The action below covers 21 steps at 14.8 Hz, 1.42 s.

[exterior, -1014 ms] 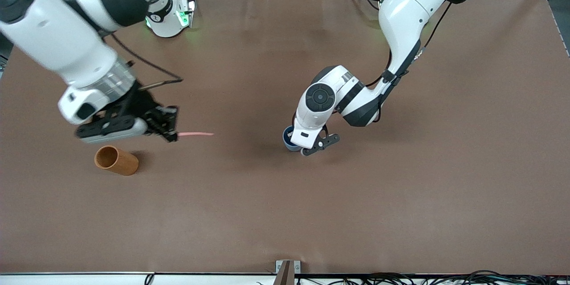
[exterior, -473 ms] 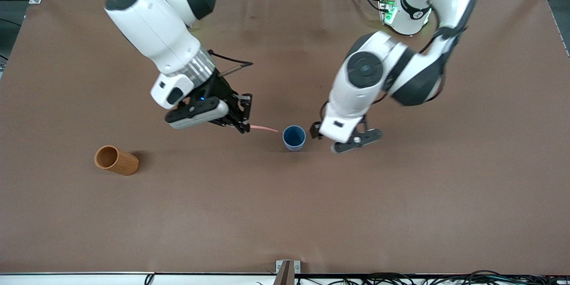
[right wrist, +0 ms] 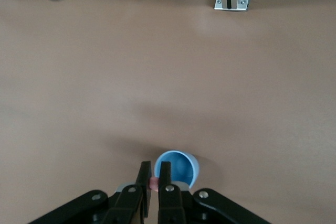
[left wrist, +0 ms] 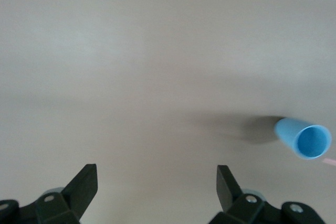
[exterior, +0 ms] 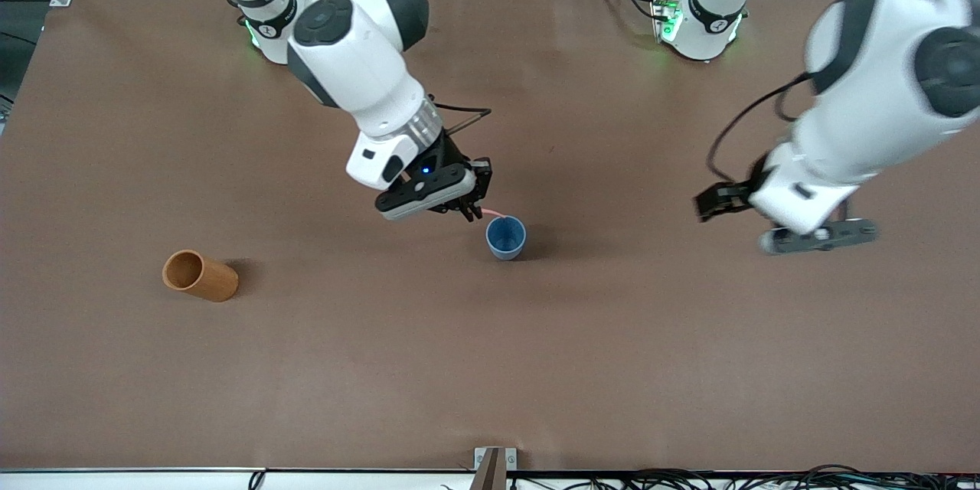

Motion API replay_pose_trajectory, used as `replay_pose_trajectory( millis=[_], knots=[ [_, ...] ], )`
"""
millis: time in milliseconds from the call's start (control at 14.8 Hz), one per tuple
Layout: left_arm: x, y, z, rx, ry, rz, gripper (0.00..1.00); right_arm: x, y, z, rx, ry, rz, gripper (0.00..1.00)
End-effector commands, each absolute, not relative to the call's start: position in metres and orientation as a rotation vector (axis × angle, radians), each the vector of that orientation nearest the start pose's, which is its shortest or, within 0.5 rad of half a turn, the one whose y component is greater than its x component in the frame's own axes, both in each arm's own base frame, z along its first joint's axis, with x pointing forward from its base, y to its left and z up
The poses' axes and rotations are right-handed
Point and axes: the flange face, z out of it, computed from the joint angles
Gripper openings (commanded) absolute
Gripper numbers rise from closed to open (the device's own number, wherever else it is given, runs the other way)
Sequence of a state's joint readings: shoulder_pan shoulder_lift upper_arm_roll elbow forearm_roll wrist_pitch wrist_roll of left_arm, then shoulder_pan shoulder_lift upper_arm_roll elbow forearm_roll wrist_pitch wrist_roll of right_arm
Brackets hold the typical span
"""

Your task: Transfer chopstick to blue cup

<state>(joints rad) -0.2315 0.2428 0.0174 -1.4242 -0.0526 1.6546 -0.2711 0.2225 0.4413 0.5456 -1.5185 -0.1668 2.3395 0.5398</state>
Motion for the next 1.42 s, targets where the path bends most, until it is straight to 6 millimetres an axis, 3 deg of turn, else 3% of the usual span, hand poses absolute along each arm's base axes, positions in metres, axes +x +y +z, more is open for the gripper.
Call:
replay_pose_trajectory(
  millis=[0, 135, 203, 338, 473, 676, 811, 946, 1081, 1216, 1284, 1351],
  knots=[
    [0.600, -0.088, 0.584, -3.199, 0.045, 0.053, 1.00, 0.555, 0.445, 0.471, -2.794, -0.338, -0.460, 0.04],
    [0.587, -0.053, 0.606, -3.190, 0.167, 0.061, 1.00, 0.551, 0.454, 0.457, -2.811, -0.380, -0.455, 0.04],
    [0.575, -0.050, 0.621, -3.187, 0.198, 0.053, 1.00, 0.553, 0.454, 0.458, -2.810, -0.401, -0.497, 0.04],
    [0.556, -0.059, 0.629, -3.168, 0.241, 0.060, 1.00, 0.555, 0.457, 0.452, -2.788, -0.405, -0.517, 0.05],
    [0.552, -0.075, 0.625, -3.150, 0.287, 0.060, 1.00, 0.556, 0.457, 0.450, -2.790, -0.406, -0.514, 0.05],
    [0.551, -0.071, 0.625, -3.150, 0.277, 0.059, 1.00, 0.550, 0.463, 0.436, -2.799, -0.434, -0.492, 0.05],
    [0.556, -0.072, 0.626, -3.154, 0.246, 0.053, 1.00, 0.550, 0.466, 0.416, -2.818, -0.470, -0.483, 0.05],
    [0.563, -0.070, 0.631, -3.146, 0.245, 0.033, 1.00, 0.560, 0.468, 0.377, -2.800, -0.500, -0.503, 0.08],
    [0.562, -0.068, 0.632, -3.144, 0.259, 0.037, 1.00, 0.565, 0.463, 0.361, -2.791, -0.494, -0.533, 0.10],
    [0.564, -0.066, 0.631, -3.117, 0.260, 0.026, 1.00, 0.559, 0.470, 0.359, -2.792, -0.464, -0.519, 0.16],
    [0.564, -0.067, 0.630, -3.110, 0.262, 0.027, 1.00, 0.557, 0.471, 0.358, -2.794, -0.444, -0.514, 0.27],
    [0.565, -0.067, 0.629, -3.110, 0.257, 0.030, 1.00, 0.558, 0.471, 0.359, -2.794, -0.412, -0.513, 0.45]
  ],
)
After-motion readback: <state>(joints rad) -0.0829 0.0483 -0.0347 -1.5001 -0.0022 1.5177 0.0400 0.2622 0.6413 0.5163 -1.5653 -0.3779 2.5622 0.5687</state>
